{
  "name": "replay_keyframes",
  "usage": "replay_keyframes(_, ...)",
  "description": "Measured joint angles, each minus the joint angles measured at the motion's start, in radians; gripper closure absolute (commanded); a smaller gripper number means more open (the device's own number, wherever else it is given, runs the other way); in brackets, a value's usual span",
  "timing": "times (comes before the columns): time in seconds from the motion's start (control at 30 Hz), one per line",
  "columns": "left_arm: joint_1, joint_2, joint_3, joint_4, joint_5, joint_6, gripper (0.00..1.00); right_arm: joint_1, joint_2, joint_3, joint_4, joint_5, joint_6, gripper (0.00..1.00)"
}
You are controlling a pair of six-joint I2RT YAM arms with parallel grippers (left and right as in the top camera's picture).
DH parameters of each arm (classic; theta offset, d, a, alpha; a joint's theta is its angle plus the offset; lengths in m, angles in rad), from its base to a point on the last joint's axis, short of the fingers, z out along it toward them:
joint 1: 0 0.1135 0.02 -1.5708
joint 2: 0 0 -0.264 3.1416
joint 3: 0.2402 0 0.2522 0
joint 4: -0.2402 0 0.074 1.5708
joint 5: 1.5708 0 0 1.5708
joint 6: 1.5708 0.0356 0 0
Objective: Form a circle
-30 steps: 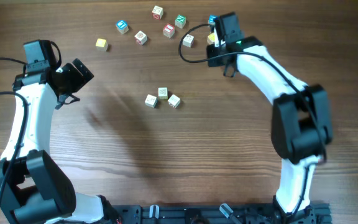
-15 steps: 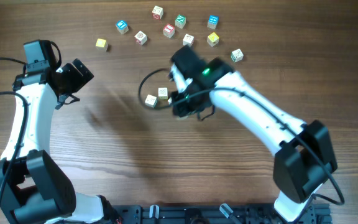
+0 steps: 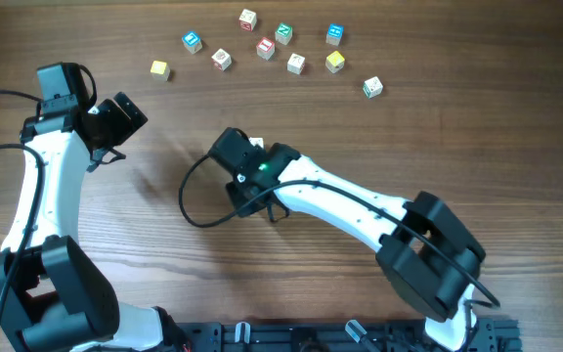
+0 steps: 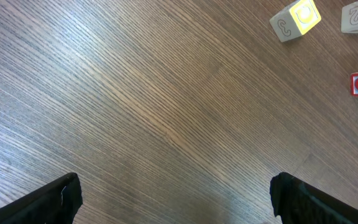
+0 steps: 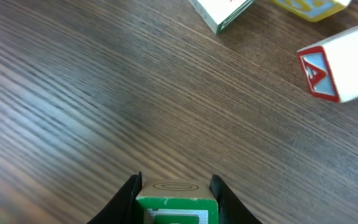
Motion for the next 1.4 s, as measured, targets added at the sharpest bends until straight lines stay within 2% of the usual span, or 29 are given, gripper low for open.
replay_keyframes(0.07, 0.0, 0.0, 0.0, 0.0, 0.0, 0.0, 0.0, 0.0, 0.001, -0.004, 0.008, 0.0, -0.023, 0.69)
replay_keyframes(0.3, 0.0, 0.0, 0.0, 0.0, 0.0, 0.0, 0.0, 0.0, 0.001, -0.005, 0.015, -0.001, -0.063, 0.43)
replay_keyframes(0.43, 0.0, 0.0, 0.0, 0.0, 0.0, 0.0, 0.0, 0.0, 0.001, -0.005, 0.016, -0.001, -0.067, 0.43)
replay_keyframes(0.63, 0.0, 0.0, 0.0, 0.0, 0.0, 0.0, 0.0, -0.021, -0.003, 0.011, 0.023, 0.001, -0.068, 0.34)
replay_keyframes(0.7, 0.0, 0.0, 0.0, 0.0, 0.0, 0.0, 0.0, -0.065, -0.022, 0.017, 0.021, 0.008, -0.076, 0.31)
replay_keyframes(0.83, 0.0, 0.0, 0.0, 0.0, 0.0, 0.0, 0.0, -0.277, -0.069, 0.034, -0.022, 0.028, -0.109, 0.19)
replay_keyframes(0.9, 0.0, 0.0, 0.0, 0.0, 0.0, 0.0, 0.0, -0.388, -0.07, 0.034, -0.034, 0.035, -0.14, 0.0)
replay_keyframes(1.07, 0.0, 0.0, 0.0, 0.005, 0.0, 0.0, 0.0, -0.568, -0.07, 0.034, -0.019, 0.051, -0.235, 0.0)
replay_keyframes(1.27, 0.0, 0.0, -0.002, 0.109, 0.003, 0.0, 0.0, -0.754, -0.07, 0.034, -0.014, 0.1, -0.283, 0.0)
replay_keyframes(1.33, 0.0, 0.0, -0.002, 0.09, 0.05, -0.003, 0.0, -0.798, -0.07, 0.034, -0.014, 0.109, -0.284, 0.0)
replay_keyframes(1.4, -0.006, 0.0, -0.002, 0.001, 0.131, -0.004, 0.0, -0.812, -0.07, 0.034, -0.011, 0.11, -0.284, 0.0)
